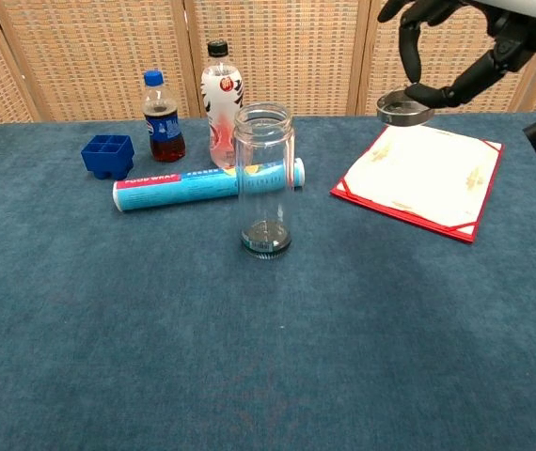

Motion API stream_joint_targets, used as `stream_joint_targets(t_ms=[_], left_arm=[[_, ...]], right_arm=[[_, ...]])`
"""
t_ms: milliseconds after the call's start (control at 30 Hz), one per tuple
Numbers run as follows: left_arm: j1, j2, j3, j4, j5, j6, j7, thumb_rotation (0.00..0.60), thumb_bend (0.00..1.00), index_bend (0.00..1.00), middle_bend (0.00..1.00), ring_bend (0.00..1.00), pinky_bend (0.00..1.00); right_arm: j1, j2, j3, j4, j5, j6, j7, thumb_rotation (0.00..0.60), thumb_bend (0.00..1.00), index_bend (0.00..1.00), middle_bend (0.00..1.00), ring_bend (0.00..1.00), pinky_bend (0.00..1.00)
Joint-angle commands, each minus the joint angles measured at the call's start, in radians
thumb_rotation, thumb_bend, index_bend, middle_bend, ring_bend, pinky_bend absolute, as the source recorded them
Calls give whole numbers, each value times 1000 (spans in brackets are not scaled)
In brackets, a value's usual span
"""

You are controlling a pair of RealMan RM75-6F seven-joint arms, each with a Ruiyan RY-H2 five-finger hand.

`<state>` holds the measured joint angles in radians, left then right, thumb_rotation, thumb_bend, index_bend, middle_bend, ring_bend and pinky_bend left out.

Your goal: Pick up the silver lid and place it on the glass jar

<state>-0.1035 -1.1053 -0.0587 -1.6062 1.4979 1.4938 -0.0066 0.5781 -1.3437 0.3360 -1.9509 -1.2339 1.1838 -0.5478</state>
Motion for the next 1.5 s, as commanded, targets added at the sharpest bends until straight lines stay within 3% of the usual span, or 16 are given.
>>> stream_joint_targets(t_ms=[33, 600, 1500], left_arm=[[-4, 3, -3, 2, -2, -3, -8, 600, 178, 0, 0, 0, 0], [-25, 5, -13, 20, -20, -39, -52, 600, 178, 0, 0, 0, 0], [-47, -1, -15, 41, -31, -71, -82, 600, 179, 0, 0, 0, 0]], right_arm=[[26, -11, 18, -10, 32, -8, -35, 600, 525, 649, 242, 35, 221], [228, -156, 107, 110, 237, -40, -63, 600, 525, 649, 242, 35, 221], [375, -276, 101, 258, 335, -35, -34, 600, 525, 649, 243, 35, 221]])
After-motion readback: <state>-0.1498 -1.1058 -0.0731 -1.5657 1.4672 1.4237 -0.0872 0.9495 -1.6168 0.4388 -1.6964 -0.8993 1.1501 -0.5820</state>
